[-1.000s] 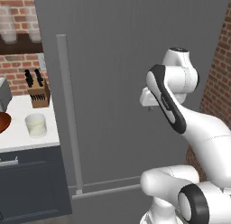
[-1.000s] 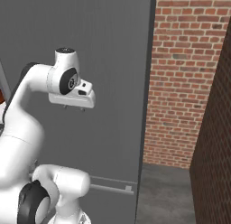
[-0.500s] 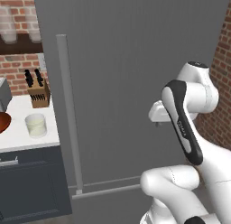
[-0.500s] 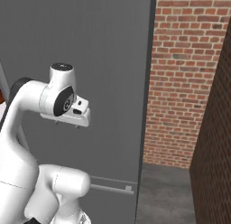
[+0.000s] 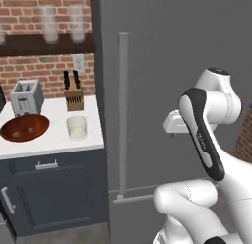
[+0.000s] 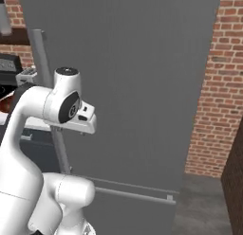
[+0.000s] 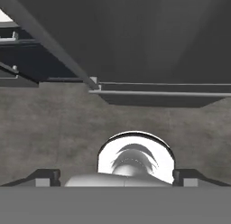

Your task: Grab a lemon wedge from the fridge and one ice cube from the ice bowl, and put them in the glass of lemonade.

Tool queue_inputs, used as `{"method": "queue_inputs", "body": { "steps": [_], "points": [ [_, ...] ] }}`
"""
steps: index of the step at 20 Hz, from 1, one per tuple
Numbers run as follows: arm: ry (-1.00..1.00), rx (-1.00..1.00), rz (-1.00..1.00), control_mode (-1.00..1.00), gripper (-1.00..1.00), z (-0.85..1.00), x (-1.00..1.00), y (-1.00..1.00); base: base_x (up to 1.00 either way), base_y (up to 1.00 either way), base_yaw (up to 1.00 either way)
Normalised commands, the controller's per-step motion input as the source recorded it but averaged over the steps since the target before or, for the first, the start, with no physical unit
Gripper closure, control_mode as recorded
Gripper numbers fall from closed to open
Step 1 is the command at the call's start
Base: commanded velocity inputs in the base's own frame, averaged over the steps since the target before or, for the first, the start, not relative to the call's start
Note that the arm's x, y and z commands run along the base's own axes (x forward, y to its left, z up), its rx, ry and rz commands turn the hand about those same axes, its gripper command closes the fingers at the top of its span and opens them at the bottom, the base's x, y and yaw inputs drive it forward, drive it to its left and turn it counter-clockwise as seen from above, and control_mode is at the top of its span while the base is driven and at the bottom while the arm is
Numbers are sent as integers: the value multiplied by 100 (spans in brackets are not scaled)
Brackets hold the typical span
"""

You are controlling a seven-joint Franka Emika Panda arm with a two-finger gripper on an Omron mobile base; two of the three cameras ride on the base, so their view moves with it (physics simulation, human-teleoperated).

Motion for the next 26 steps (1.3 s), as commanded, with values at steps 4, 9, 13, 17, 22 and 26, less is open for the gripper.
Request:
{"method": "queue_inputs", "body": {
  "steps": [4, 9, 13, 17, 22, 26],
  "points": [
    [0, 0, 0, 100, -100, 0, 0, 0, -1, 100, 9],
    [0, 0, 0, 100, -100, 0, 0, 0, 19, 100, 0],
    [0, 0, 0, 100, -100, 0, 0, 0, 45, 100, -1],
    [0, 0, 0, 100, -100, 0, 0, 0, 77, 93, -7],
    [0, 0, 0, 100, -100, 0, 0, 0, 92, 27, -9],
    [0, 0, 0, 100, -100, 0, 0, 0, 100, 0, -2]
  ]
}}
